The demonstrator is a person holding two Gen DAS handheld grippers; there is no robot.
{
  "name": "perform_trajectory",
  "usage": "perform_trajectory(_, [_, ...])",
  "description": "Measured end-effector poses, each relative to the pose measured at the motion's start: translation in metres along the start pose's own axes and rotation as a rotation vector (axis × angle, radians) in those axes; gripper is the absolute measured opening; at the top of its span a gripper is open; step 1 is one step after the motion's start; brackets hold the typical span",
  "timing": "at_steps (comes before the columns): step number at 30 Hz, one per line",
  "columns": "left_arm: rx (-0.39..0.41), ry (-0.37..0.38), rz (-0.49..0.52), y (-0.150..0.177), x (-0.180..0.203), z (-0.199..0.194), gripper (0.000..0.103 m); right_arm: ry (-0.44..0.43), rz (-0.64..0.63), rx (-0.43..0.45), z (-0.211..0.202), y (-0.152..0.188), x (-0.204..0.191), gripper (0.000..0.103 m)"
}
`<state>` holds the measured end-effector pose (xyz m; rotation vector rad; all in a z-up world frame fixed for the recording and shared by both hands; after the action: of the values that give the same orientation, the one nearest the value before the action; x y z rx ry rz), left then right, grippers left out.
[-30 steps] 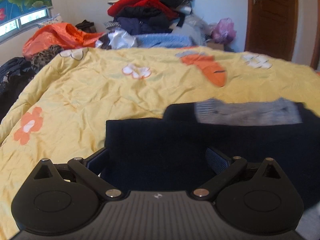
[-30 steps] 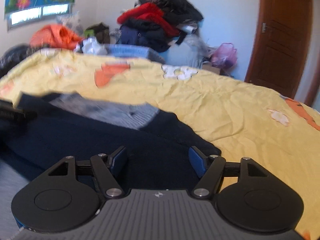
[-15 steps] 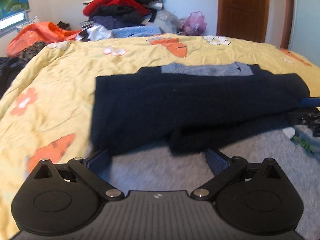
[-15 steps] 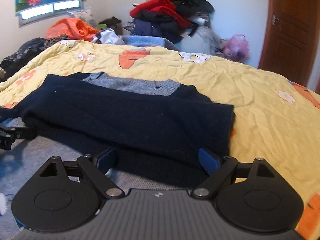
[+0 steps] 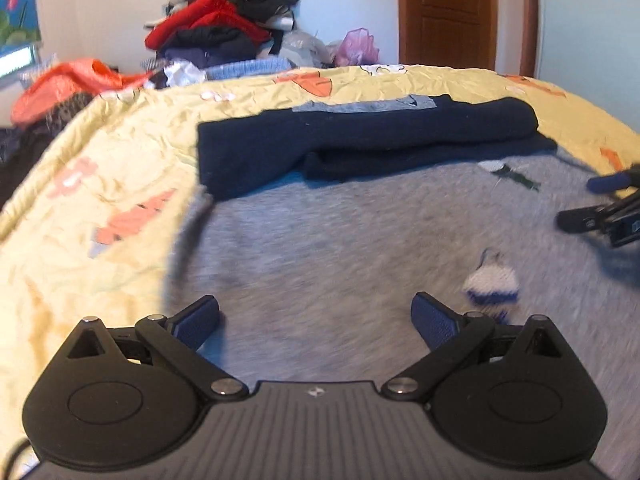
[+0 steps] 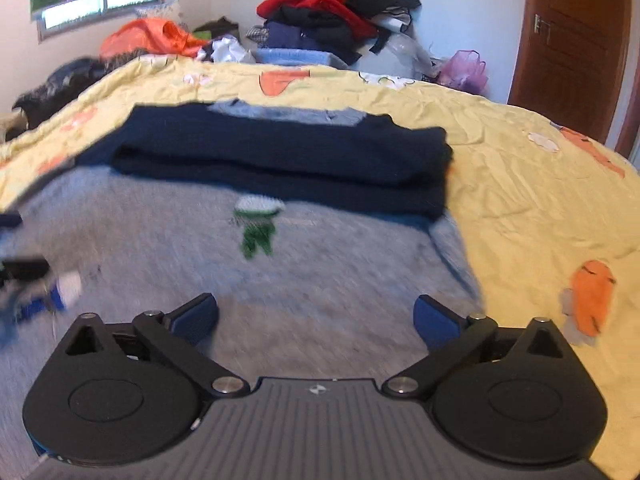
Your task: Fold small clothes
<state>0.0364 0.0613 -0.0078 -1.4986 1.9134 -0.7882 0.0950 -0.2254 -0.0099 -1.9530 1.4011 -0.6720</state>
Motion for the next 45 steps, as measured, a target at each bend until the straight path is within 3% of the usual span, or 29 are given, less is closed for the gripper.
perform_trajectory(5, [-0.001, -0.048, 0.07, 0.017, -0.027, -0.023, 0.103, -0.024, -0.025, -0.09, -0.027, 0.015, 0.022, 0.102])
perform_trajectory(8, [-0.057, -0.057, -0.001, 0.011, -0.036, -0.031, 0.103, -0.005, 0.053, -0.132, -0.043, 0.016, 0.036, 0.102])
perform_trajectory(10, [-0.048, 0.0, -0.082, -0.008, -0.032, -0.033, 0.103, -0.032, 0.118, -0.082, -0.05, 0.002, 0.036, 0.103])
perform_trajectory(13, [0.033, 0.086, -0.189, -0.044, -0.013, -0.027, 0.103, -0.089, 0.162, 0.007, -0.042, -0.026, 0.016, 0.103])
perform_trajectory(15, [0.038, 0.143, -0.233, -0.059, 0.003, -0.009, 0.103, -0.11, 0.168, 0.01, -0.022, -0.037, -0.001, 0.103])
perform_trajectory(17, [-0.018, 0.14, -0.244, -0.062, 0.019, 0.015, 0.103, -0.081, 0.157, -0.035, 0.004, -0.037, -0.018, 0.102])
perform_trajectory(19, [-0.081, 0.109, -0.222, -0.052, 0.032, 0.031, 0.103, -0.016, 0.112, -0.068, 0.02, -0.027, -0.03, 0.103])
perform_trajectory(21, [-0.044, 0.055, -0.149, -0.036, 0.044, 0.03, 0.103, 0.05, 0.027, 0.011, 0.014, -0.012, -0.043, 0.103])
perform_trajectory(23, [-0.01, 0.033, -0.104, -0.023, 0.052, 0.023, 0.103, 0.04, 0.061, 0.036, 0.006, -0.002, -0.039, 0.103])
perform_trajectory(32, [-0.051, 0.013, -0.14, 0.001, 0.051, -0.007, 0.103, 0.088, 0.101, 0.018, -0.028, 0.025, -0.031, 0.103])
perform_trajectory(36, [-0.021, 0.006, -0.115, 0.019, 0.057, -0.023, 0.103, 0.099, 0.086, 0.032, -0.04, 0.041, -0.038, 0.103])
perform_trajectory(45, [-0.035, 0.006, -0.121, 0.024, 0.054, -0.033, 0.103, 0.094, 0.075, 0.031, -0.056, 0.055, -0.039, 0.103])
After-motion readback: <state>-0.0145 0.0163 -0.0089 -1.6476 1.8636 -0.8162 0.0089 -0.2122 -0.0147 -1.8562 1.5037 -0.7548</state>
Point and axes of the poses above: each gripper's, at about its wrist camera, not at the fingertips, and z roughly the way its jaws point, x to its right, y to its underside, the point moved 2 cm from there along z, roughly the way its jaws point, and after that the axes turned 2 degrees about y, right-handed, at the moved point
